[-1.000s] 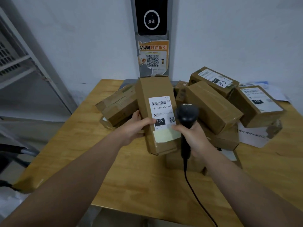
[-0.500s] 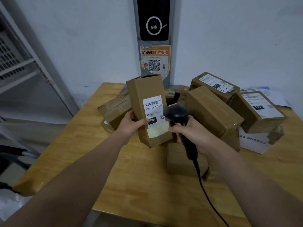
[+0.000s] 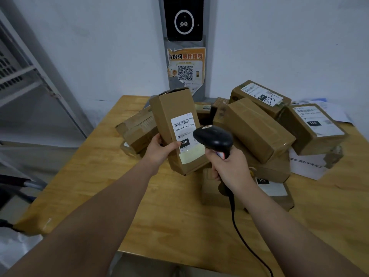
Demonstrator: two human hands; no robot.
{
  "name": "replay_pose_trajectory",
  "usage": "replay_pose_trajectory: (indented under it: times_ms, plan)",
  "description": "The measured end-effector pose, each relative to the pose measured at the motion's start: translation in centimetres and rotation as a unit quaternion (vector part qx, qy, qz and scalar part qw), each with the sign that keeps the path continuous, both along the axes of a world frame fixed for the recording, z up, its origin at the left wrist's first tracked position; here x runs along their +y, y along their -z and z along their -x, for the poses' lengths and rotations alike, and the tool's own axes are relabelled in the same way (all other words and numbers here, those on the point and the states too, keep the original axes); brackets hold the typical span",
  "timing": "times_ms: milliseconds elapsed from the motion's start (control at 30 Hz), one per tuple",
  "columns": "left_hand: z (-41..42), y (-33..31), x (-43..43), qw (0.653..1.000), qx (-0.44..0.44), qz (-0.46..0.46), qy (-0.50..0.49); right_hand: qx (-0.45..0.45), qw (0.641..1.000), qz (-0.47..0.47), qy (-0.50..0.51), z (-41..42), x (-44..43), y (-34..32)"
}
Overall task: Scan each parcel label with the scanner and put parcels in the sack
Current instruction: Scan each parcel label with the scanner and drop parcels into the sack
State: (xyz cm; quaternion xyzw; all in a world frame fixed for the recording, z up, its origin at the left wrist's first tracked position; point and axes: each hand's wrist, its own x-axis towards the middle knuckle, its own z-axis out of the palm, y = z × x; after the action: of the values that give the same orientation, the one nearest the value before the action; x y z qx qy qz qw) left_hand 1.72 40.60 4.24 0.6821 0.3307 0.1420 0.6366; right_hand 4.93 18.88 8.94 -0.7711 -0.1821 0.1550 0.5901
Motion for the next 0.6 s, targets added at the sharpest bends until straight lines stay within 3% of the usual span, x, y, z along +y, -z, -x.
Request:
replay_pose_trajectory:
  times_ms: [600]
  plan:
    - [-0.51,0.48,-0.01,1.0,0.005,0.008,-0.019,0.006,0.999,0.032,-0.012,0.08,0.42,-0.57]
